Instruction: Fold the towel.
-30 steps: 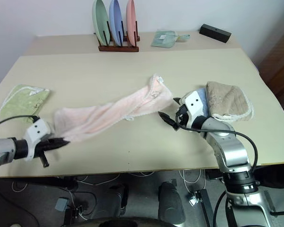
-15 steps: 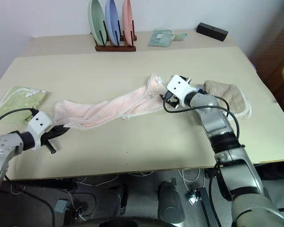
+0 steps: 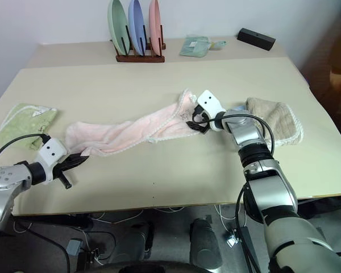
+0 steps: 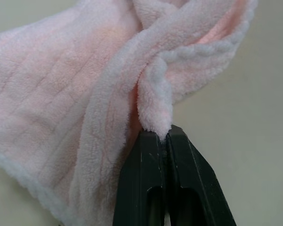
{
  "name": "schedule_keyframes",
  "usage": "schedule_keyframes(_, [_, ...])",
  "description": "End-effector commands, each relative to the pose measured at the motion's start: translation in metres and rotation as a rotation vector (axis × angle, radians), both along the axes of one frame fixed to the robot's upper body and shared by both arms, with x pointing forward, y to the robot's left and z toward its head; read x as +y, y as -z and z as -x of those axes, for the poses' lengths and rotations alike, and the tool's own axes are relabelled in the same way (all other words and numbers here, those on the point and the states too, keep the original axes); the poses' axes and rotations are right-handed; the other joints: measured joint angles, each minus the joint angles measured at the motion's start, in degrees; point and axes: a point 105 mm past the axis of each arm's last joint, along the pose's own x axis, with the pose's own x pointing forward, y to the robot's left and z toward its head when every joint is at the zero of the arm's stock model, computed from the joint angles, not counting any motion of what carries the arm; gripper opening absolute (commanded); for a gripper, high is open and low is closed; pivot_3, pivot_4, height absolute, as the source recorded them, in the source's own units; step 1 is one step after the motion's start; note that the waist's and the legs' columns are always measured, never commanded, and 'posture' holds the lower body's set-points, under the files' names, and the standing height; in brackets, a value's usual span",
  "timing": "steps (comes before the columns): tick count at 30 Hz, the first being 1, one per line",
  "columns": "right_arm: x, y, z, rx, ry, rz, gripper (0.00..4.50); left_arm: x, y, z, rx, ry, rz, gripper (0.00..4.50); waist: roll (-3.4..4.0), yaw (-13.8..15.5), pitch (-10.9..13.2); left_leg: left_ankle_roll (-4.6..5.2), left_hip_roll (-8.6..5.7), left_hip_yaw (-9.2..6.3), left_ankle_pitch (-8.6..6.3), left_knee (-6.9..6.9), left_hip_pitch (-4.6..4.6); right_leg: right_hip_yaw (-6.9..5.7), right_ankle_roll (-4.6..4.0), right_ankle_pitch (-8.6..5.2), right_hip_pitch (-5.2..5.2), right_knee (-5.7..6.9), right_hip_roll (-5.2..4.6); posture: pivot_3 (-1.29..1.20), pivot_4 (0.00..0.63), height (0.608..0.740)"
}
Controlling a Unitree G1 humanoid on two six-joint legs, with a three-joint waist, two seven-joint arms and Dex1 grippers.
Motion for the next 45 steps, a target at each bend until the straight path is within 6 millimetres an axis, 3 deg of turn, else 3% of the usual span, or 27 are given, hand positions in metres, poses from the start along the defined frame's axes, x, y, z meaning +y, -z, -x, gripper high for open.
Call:
schedule_keyframes(1, [-0.002,0.016,0.013,0.092,-0.005,-0.010,2.71,-0.011,0.003,0.001,0.011,0.041,0.020,0.00,0.01,0.2,0.0,0.00,0.00,0.00,0.00,0.00,0.00,0.00,0.00,0.00,0.00,0.00,0.00,0.00,0.150,0.740])
schedule_keyframes(4, [0.003,0.016,0.027,0.115,-0.049,-0.053,1.11,-0.013,0.001,-0.002,0.001,0.050,0.026,0.00,-0.01,0.5,0.0,0.00,-0.02,-0.01,0.00,0.02,0.00,-0.01,0.01,0.00,0.03,-0.01,-0.01,0.00,0.150,0.740])
schedule_keyframes(6, [0.009,0.014,0.048,0.124,-0.128,-0.078,0.10,-0.014,0.000,-0.005,-0.002,0.057,0.027,0.00,-0.01,0.6,0.0,0.00,-0.02,-0.01,0.00,0.03,0.00,-0.01,0.01,0.00,0.03,-0.02,-0.01,0.00,0.150,0.740])
schedule_keyframes(12, [0.024,0.006,0.125,0.136,-0.394,-0.090,0.04,-0.016,-0.002,-0.011,-0.006,0.080,0.029,0.00,0.01,1.5,0.0,0.01,-0.01,-0.02,-0.01,0.03,-0.01,-0.02,0.03,-0.02,0.02,0.01,-0.01,0.00,0.150,0.740])
schedule_keyframes(14, [0.023,0.006,0.134,0.105,-0.406,-0.044,0.04,-0.016,-0.001,-0.013,-0.004,0.086,0.029,0.00,0.00,1.4,0.0,0.01,-0.01,-0.02,-0.01,0.04,-0.01,-0.02,0.03,-0.02,0.02,0.01,-0.01,0.00,0.150,0.740])
schedule_keyframes(17, [0.007,0.004,0.126,0.083,-0.306,0.006,0.04,-0.018,0.001,-0.015,-0.004,0.102,0.027,0.00,0.00,1.2,0.0,0.01,-0.01,0.01,0.00,0.14,-0.02,-0.01,0.02,-0.01,0.02,0.01,-0.01,0.00,0.150,0.740])
schedule_keyframes(20, [0.003,-0.008,0.137,0.068,-0.346,0.015,1.39,-0.019,0.002,-0.017,-0.005,0.109,0.028,0.00,-0.01,1.7,0.0,0.00,-0.01,0.00,0.00,0.18,-0.06,-0.01,0.02,-0.02,0.02,0.00,-0.02,0.00,0.150,0.740])
schedule_keyframes(21, [0.001,-0.014,0.138,0.046,-0.348,0.015,1.68,-0.019,0.004,-0.017,-0.005,0.110,0.029,0.00,-0.02,1.7,-0.1,0.00,-0.01,0.00,0.00,0.18,-0.06,-0.01,0.03,-0.02,0.02,-0.03,-0.02,0.00,0.150,0.740])
schedule_keyframes(24, [-0.007,-0.027,0.135,0.005,-0.319,0.013,3.13,-0.018,0.008,-0.016,-0.003,0.112,0.028,0.00,-0.02,1.7,-0.1,0.01,-0.01,0.00,-0.01,0.17,-0.08,-0.02,0.04,-0.02,0.02,-0.04,-0.03,0.00,0.150,0.740])
schedule_keyframes(30, [-0.034,-0.060,0.107,-0.101,-0.155,-0.075,3.13,-0.018,0.012,-0.013,-0.001,0.121,0.032,0.00,-0.01,1.7,-0.1,0.01,-0.01,0.00,-0.01,0.20,-0.07,-0.01,0.03,-0.02,0.04,-0.03,-0.03,0.00,0.150,0.740])
schedule_keyframes(33, [-0.047,-0.054,0.077,-0.112,-0.018,-0.046,3.13,-0.019,0.013,-0.014,0.001,0.125,0.034,0.00,-0.01,1.5,-0.1,0.01,-0.01,0.01,-0.01,0.20,-0.04,-0.01,0.02,-0.02,0.06,-0.03,-0.03,0.00,0.150,0.740])
schedule_keyframes(38, [-0.053,-0.033,0.042,-0.103,0.095,-0.002,3.13,-0.023,0.016,-0.017,0.003,0.135,0.039,0.00,0.00,1.6,-0.1,0.00,-0.02,0.02,0.00,0.19,-0.06,-0.01,0.02,-0.02,0.05,-0.04,-0.03,0.00,0.150,0.740])
schedule_keyframes(45, [-0.045,-0.015,0.024,-0.064,0.069,0.006,3.13,-0.016,0.022,-0.012,0.007,0.124,0.041,0.00,0.06,1.7,-0.1,0.00,-0.04,0.01,0.00,0.19,-0.06,-0.01,0.02,-0.01,0.05,-0.03,-0.04,0.00,0.150,0.740])
